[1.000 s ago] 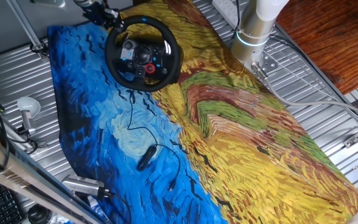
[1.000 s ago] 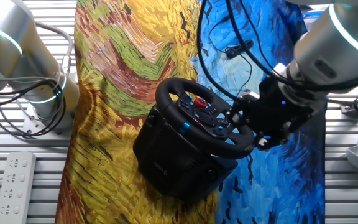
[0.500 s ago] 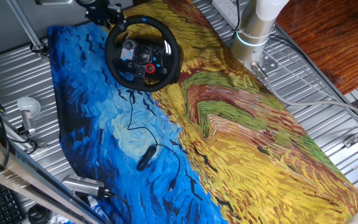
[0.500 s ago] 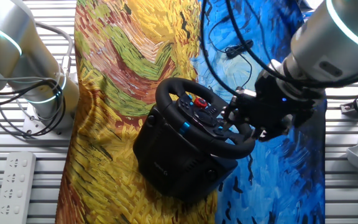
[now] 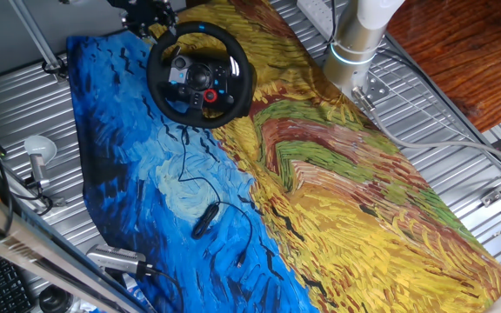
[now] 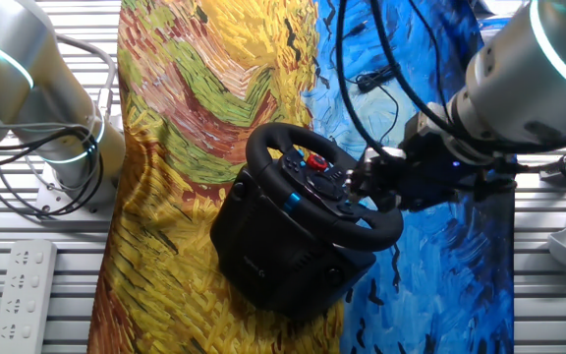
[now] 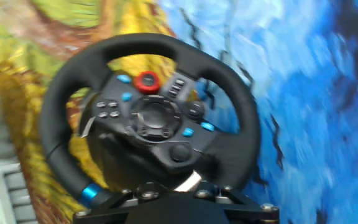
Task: Rotate the steering wheel 90 degrees clockwise
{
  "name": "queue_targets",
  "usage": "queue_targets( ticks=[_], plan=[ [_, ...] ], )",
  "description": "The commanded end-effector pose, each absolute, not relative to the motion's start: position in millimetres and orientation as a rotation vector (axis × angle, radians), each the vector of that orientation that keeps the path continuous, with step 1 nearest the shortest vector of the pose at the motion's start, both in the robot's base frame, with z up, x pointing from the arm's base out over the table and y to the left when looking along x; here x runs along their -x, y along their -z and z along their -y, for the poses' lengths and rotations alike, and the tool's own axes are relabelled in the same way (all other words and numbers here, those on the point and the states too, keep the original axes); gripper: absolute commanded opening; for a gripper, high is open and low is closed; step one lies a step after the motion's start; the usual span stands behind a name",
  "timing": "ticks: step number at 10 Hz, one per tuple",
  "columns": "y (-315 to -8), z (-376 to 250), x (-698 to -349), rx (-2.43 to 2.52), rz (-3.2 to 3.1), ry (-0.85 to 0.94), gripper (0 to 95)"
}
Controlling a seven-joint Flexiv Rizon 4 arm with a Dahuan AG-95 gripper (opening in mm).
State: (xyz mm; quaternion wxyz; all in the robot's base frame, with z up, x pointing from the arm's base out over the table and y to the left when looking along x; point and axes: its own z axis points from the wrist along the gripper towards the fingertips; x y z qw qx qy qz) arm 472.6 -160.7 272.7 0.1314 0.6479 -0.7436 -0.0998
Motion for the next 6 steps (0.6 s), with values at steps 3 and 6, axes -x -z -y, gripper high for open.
queue_targets(
  ticks=[3,6],
  plan=[
    [-270.6,158.3,-475.9,-1.794,2.263,0.264,38.0],
    [-270.5,158.0,-479.9,-1.600,2.431,0.132,38.0]
  ],
)
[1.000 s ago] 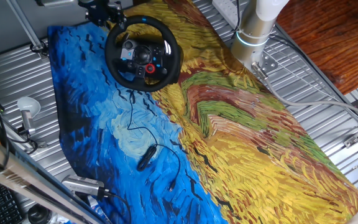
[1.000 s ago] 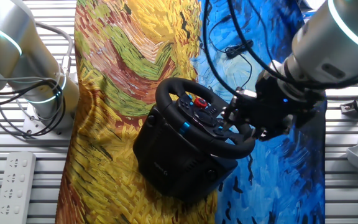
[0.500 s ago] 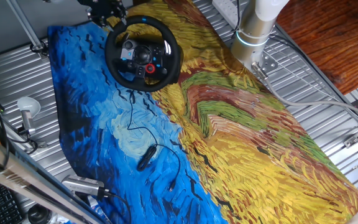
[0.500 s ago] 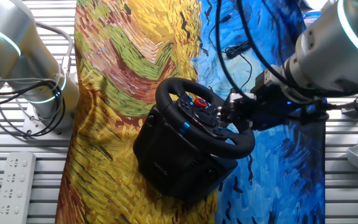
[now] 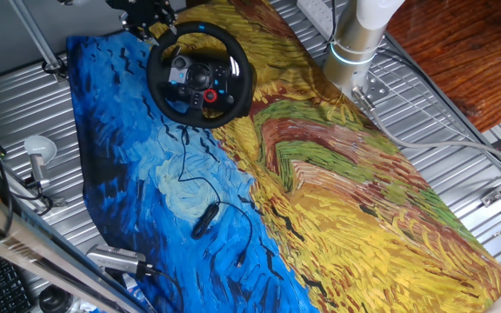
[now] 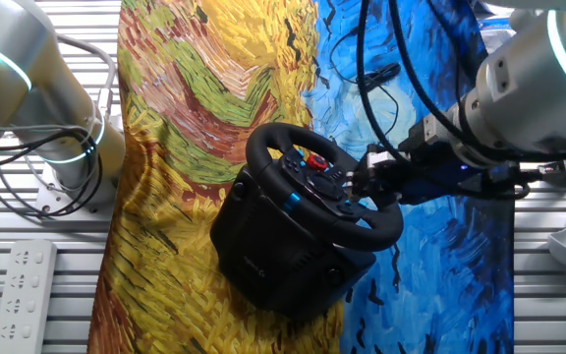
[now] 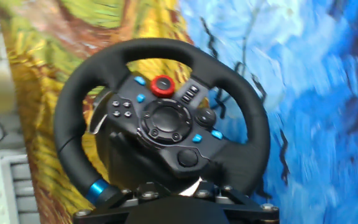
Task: Rotate the steering wheel 90 degrees clockwise
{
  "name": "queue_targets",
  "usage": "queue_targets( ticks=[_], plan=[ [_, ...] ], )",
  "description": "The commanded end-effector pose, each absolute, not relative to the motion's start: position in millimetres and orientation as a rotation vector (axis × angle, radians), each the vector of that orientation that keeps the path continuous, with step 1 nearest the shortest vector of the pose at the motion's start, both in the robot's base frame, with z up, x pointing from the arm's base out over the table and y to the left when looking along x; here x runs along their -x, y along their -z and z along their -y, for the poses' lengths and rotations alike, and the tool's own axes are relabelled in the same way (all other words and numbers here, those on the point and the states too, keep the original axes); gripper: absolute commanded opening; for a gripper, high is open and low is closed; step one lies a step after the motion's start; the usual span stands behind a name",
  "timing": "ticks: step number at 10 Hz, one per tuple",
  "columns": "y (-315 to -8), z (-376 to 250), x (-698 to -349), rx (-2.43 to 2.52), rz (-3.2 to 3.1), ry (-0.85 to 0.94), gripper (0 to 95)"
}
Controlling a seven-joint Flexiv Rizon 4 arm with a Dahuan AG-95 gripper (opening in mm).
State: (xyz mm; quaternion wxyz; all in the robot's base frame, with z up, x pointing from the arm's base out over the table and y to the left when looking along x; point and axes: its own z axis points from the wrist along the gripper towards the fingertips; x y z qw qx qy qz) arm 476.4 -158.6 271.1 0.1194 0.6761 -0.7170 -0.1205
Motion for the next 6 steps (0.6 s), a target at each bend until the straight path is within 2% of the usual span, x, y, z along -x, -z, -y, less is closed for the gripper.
queue_targets(
  ticks=[1,2,6],
  plan=[
    [-270.7,156.8,-482.8,-1.549,2.466,0.044,38.0],
    [-269.1,154.3,-486.2,-1.466,2.461,-0.060,38.0],
    [-262.5,147.4,-492.6,-1.401,2.364,-0.195,38.0]
  ],
)
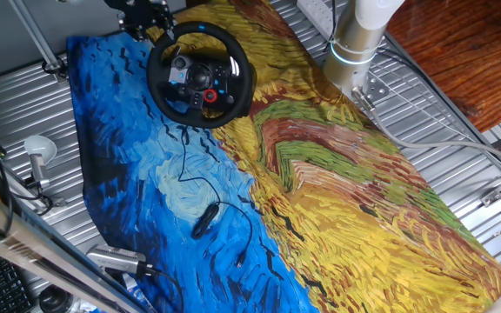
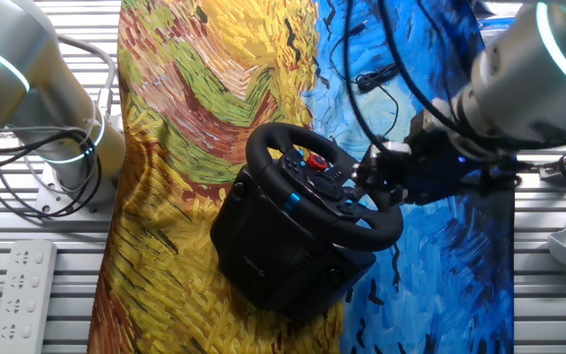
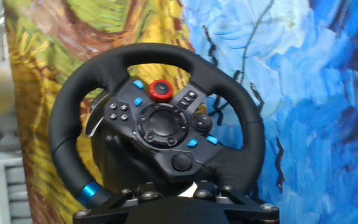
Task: Rotate the steering wheel 90 degrees clockwise
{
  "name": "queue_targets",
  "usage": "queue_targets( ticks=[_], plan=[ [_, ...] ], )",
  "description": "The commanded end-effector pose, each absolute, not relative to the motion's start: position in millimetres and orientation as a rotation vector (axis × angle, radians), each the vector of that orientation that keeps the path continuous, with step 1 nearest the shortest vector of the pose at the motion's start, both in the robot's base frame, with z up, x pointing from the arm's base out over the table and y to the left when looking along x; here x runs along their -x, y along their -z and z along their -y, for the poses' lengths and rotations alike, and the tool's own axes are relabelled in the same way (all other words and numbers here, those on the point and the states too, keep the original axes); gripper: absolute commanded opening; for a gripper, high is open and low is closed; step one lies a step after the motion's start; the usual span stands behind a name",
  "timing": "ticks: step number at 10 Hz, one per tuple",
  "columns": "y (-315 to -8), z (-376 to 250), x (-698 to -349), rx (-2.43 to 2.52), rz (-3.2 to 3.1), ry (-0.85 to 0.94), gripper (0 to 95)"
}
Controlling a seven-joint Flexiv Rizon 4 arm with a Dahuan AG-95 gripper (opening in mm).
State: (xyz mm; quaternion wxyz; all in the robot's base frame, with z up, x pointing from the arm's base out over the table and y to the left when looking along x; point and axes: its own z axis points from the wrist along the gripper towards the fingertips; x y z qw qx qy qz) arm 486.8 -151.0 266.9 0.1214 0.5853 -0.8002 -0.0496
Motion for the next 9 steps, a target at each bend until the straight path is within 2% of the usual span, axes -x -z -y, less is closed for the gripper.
queue_targets(
  ticks=[1,5,9],
  plan=[
    [-260.7,148.0,-493.6,-1.370,2.346,-0.252,38.0],
    [-247.5,156.3,-499.0,-1.301,2.255,-0.408,38.0],
    [-234.1,167.3,-501.5,-1.275,2.235,-0.456,38.0]
  ],
)
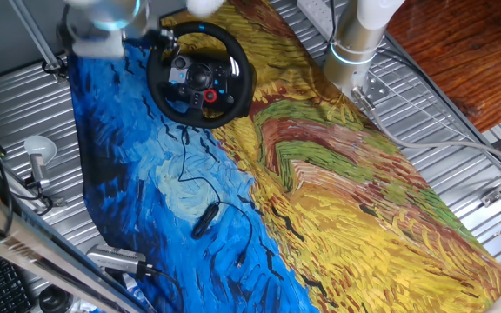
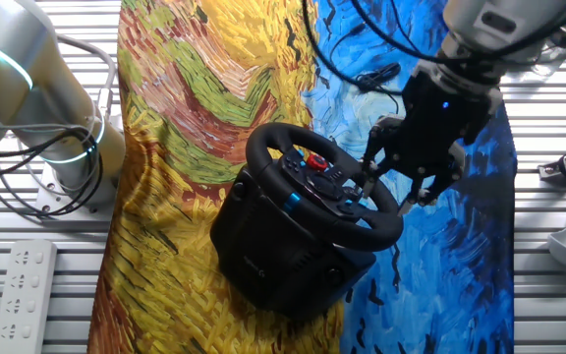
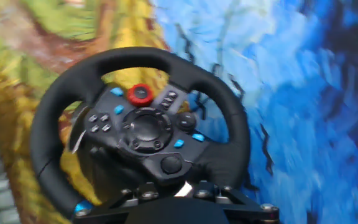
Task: Rotate the steering wheel 90 degrees clockwise
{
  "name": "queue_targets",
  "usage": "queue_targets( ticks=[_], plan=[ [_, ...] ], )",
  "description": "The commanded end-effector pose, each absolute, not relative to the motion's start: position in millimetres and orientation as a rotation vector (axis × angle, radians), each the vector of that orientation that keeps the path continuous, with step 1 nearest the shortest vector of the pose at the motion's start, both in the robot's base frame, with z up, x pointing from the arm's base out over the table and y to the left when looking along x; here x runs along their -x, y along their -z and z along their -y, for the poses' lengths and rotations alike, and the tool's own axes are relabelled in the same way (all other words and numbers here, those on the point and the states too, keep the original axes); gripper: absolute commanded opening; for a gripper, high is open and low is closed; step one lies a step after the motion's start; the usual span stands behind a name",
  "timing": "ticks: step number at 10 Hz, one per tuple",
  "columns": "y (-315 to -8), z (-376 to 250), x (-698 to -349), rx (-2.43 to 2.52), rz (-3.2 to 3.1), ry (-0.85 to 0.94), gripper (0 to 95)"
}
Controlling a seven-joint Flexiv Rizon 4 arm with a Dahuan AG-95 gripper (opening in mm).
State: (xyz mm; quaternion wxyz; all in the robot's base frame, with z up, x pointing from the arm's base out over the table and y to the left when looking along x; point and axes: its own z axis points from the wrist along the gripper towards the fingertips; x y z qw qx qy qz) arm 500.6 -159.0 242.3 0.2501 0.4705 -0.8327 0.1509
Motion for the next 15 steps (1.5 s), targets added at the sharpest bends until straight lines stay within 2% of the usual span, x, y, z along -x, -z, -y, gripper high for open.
queue_targets(
  ticks=[1,15],
  plan=[
    [-233.5,169.2,-501.2,-1.274,2.235,-0.459,38.0],
    [-213.6,174.6,-517.9,-1.238,2.278,-0.481,38.0]
  ],
)
